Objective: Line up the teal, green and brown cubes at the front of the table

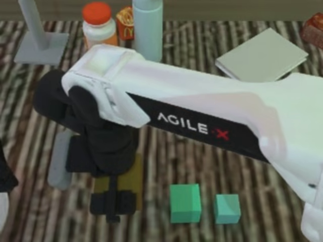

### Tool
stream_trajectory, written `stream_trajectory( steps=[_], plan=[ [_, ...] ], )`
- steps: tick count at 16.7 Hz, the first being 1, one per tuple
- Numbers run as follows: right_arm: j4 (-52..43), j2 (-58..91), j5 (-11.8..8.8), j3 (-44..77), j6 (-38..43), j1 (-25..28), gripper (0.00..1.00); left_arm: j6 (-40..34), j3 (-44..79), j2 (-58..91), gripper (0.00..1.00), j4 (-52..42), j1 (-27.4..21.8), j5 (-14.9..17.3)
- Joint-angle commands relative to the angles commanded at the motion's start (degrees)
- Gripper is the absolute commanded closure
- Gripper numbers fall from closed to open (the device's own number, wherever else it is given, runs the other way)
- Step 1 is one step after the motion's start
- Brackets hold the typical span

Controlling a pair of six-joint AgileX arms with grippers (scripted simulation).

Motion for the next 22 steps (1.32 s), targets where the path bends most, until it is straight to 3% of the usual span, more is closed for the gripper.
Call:
stream_trajectory(
  steps=[9,14,22],
  plan=[
    [13.7,1.8,0.1,-12.0,0.1,0.2,1.0,0.0,0.0,0.0,0.0,0.0,0.0,0.0],
    [14.6,2.0,0.1,-12.9,0.1,0.3,1.0,0.0,0.0,0.0,0.0,0.0,0.0,0.0],
    [14.6,2.0,0.1,-12.9,0.1,0.3,0.4,0.0,0.0,0.0,0.0,0.0,0.0,0.0]
  ],
)
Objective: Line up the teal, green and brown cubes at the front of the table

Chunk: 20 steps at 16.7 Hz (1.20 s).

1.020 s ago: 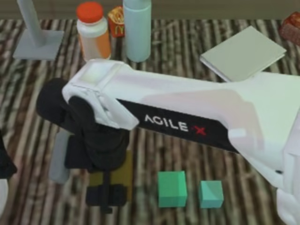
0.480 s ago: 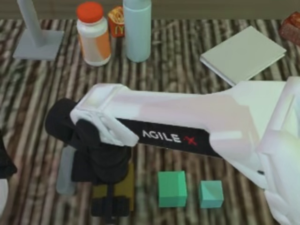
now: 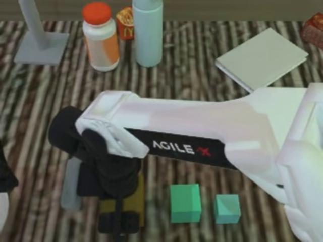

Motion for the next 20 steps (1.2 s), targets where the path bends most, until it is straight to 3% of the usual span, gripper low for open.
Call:
stream_trajectory(
  steps=[5,6,15,20],
  plan=[
    [0.0,0.0,0.0,0.0,0.0,0.0,0.02,0.0,0.0,0.0,0.0,0.0,0.0,0.0],
    [0.0,0.0,0.0,0.0,0.0,0.0,0.0,0.0,0.0,0.0,0.0,0.0,0.0,0.0],
    [-0.2,0.0,0.0,0.2,0.0,-0.1,0.0,0.0,0.0,0.0,0.0,0.0,0.0,0.0],
    [-8.9,-1.0,-0.1,7.3,0.0,0.1,0.0,0.0,0.0,0.0,0.0,0.0,0.0,0.0]
  ],
)
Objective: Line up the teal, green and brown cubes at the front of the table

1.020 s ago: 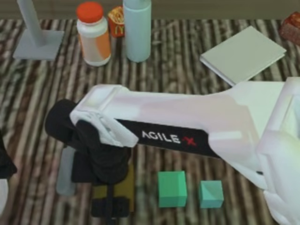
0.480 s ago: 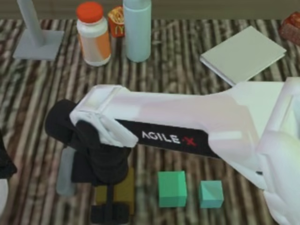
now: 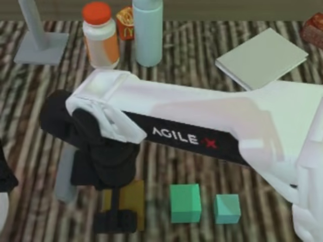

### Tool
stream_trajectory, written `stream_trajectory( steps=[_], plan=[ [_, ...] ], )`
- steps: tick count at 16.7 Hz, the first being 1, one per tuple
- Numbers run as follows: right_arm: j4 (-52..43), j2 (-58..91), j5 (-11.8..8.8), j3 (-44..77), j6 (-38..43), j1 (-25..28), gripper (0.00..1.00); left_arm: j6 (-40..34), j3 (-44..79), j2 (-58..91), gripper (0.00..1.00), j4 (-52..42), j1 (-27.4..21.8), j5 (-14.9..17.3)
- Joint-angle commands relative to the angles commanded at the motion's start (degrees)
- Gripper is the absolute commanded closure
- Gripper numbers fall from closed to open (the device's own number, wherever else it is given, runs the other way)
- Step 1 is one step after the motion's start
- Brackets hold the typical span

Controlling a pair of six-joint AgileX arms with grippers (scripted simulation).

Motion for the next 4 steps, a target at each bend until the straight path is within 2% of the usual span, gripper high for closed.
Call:
stream_trajectory(
  steps=[4],
  plan=[
    [-5.4,-1.2,0.1,4.9,-0.2,0.3,0.0,0.0,0.0,0.0,0.0,0.0,0.0,0.0]
  ],
)
